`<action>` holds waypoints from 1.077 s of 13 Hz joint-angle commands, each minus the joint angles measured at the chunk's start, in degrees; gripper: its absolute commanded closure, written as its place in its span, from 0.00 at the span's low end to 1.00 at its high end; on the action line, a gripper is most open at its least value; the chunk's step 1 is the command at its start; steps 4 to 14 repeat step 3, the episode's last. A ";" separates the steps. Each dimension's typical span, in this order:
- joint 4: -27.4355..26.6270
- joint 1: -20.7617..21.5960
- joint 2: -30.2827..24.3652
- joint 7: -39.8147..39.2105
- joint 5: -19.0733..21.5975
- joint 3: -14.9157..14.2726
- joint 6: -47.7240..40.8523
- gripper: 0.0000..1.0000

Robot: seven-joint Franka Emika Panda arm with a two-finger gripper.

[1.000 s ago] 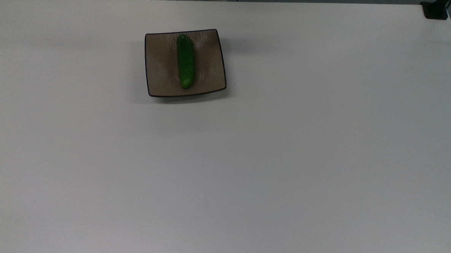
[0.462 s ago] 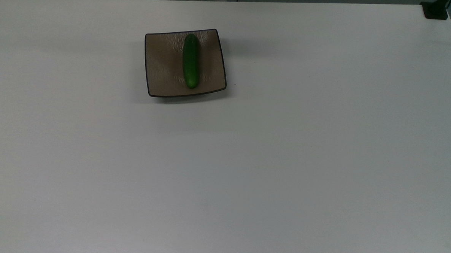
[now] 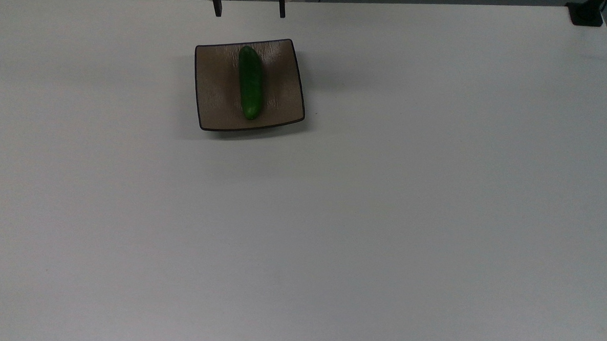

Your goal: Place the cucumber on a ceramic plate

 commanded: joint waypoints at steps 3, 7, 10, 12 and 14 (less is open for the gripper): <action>-0.14 -0.20 -0.13 -1.13 0.98 -0.22 0.93 0.00; -0.14 -0.20 -0.13 -1.13 0.98 -0.22 0.93 0.00; -0.14 -0.20 -0.13 -1.13 0.98 -0.22 0.93 0.00; -0.14 -0.20 -0.13 -1.13 0.98 -0.22 0.93 0.00; -0.14 -0.20 -0.13 -1.13 0.98 -0.22 0.93 0.00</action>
